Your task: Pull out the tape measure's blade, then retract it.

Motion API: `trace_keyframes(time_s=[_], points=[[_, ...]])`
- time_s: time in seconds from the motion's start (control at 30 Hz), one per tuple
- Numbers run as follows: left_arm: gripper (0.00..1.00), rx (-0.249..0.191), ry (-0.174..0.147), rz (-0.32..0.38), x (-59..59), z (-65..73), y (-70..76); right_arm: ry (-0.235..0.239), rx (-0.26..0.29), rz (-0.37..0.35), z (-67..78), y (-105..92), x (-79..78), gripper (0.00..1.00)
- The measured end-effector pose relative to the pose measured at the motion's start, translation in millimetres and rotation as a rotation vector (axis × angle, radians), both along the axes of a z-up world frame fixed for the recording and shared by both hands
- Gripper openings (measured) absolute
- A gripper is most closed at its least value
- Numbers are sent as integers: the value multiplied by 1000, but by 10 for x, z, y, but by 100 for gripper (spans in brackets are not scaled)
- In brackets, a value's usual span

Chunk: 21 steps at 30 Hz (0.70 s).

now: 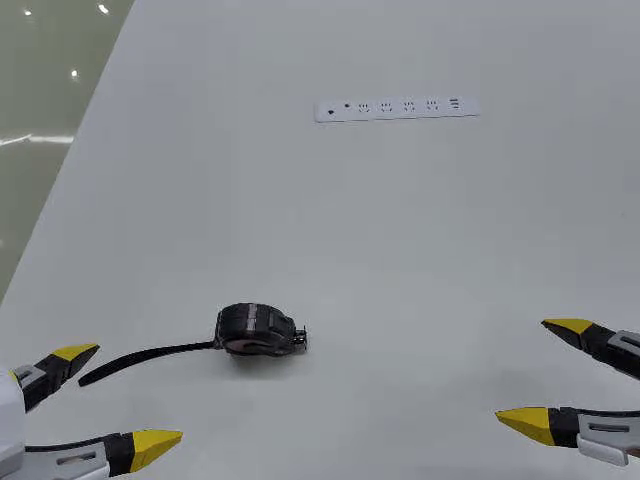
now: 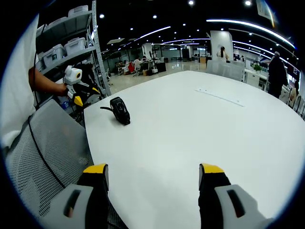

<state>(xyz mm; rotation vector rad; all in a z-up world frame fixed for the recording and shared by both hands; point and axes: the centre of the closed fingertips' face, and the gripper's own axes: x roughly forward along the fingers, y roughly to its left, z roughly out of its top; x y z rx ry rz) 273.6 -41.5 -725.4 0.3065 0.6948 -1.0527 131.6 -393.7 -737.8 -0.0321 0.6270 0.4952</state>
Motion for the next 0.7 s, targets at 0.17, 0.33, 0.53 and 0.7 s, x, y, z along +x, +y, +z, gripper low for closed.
trace_keyframes(time_s=[0.17, 0.33, 0.53, 0.7], points=[[88, -10, 3, -4, -10, 11, 11, -1, -6, 2, 23, -24, -34, 79], [88, -13, 8, -12, -32, 10, 25, -2, -10, 2, 52, -38, -63, 81], [89, -14, 9, -10, -24, 17, 41, 1, -19, 9, 57, -31, -78, 82], [89, -16, 10, -9, -21, 17, 42, -2, -22, 10, 75, -29, -64, 82]])
